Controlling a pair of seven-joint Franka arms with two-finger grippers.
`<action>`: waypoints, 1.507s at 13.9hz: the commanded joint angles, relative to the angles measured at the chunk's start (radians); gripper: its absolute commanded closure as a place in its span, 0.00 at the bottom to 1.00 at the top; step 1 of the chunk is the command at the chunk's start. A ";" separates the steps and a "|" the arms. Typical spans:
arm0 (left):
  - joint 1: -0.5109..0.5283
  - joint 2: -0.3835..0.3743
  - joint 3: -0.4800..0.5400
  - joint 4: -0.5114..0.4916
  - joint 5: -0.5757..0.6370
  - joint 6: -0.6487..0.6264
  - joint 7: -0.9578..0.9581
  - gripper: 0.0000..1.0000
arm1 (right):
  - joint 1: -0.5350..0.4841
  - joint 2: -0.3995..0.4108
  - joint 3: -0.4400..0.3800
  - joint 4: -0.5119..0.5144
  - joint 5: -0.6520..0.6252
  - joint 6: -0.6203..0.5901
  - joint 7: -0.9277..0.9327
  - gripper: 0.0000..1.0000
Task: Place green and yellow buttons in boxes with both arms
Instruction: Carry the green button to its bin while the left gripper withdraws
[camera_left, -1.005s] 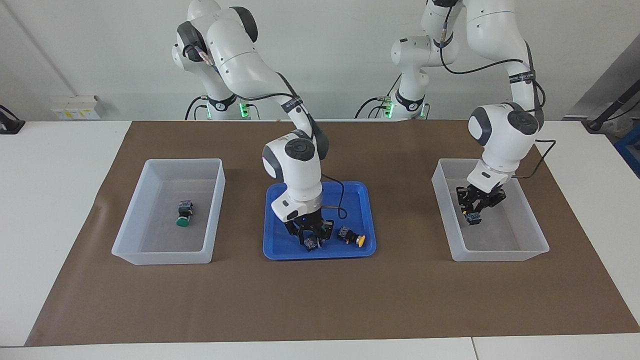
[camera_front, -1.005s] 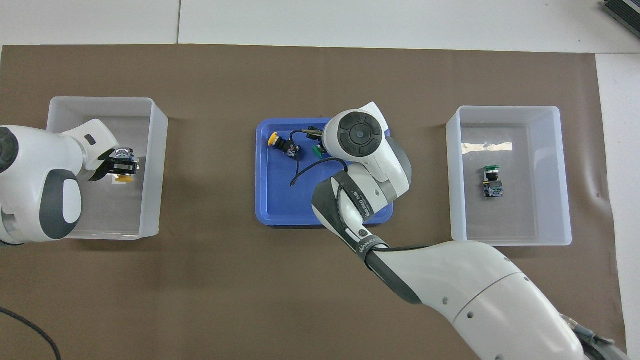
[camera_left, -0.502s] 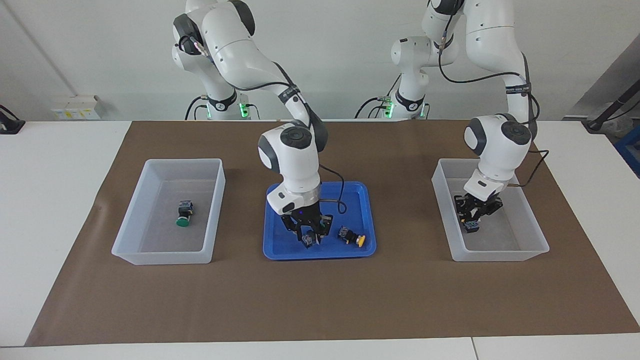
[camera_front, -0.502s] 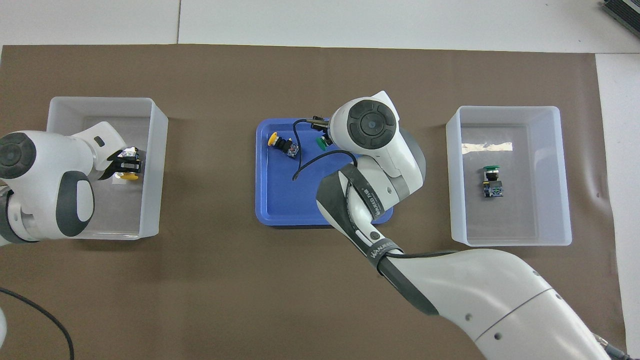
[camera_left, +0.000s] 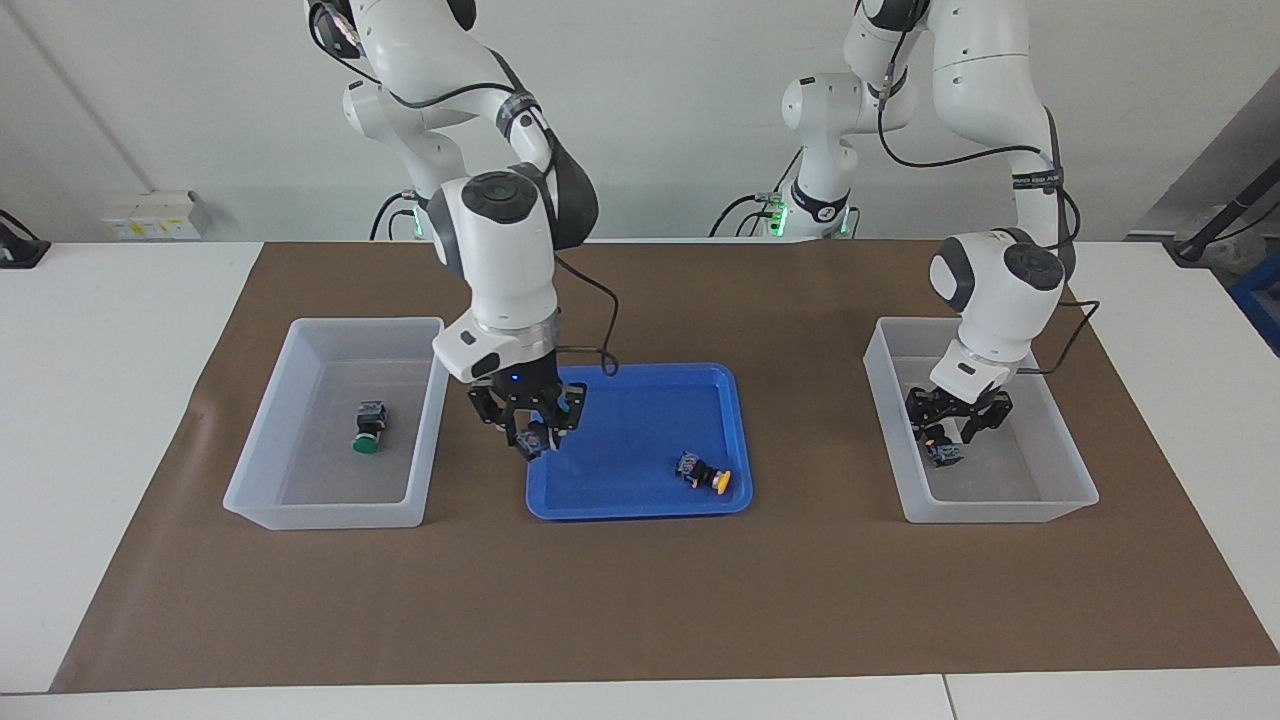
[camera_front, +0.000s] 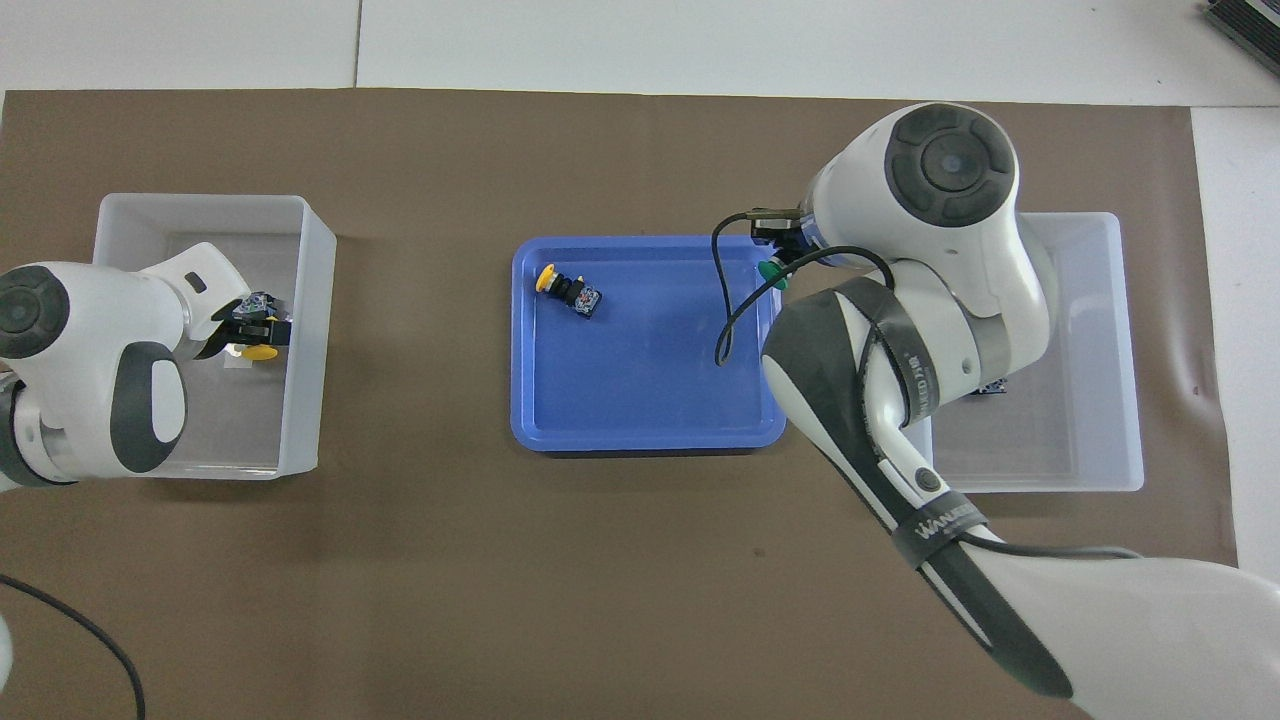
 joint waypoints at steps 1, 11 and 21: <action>0.013 -0.002 0.002 0.047 0.016 -0.040 0.001 0.00 | -0.102 -0.080 0.010 -0.092 0.016 -0.023 -0.223 1.00; 0.022 -0.041 0.002 0.452 0.006 -0.545 -0.059 0.00 | -0.411 -0.250 0.010 -0.533 0.105 0.236 -0.774 1.00; -0.061 -0.140 -0.019 0.545 0.000 -0.691 -0.208 0.00 | -0.463 -0.243 0.010 -0.747 0.136 0.450 -0.839 0.13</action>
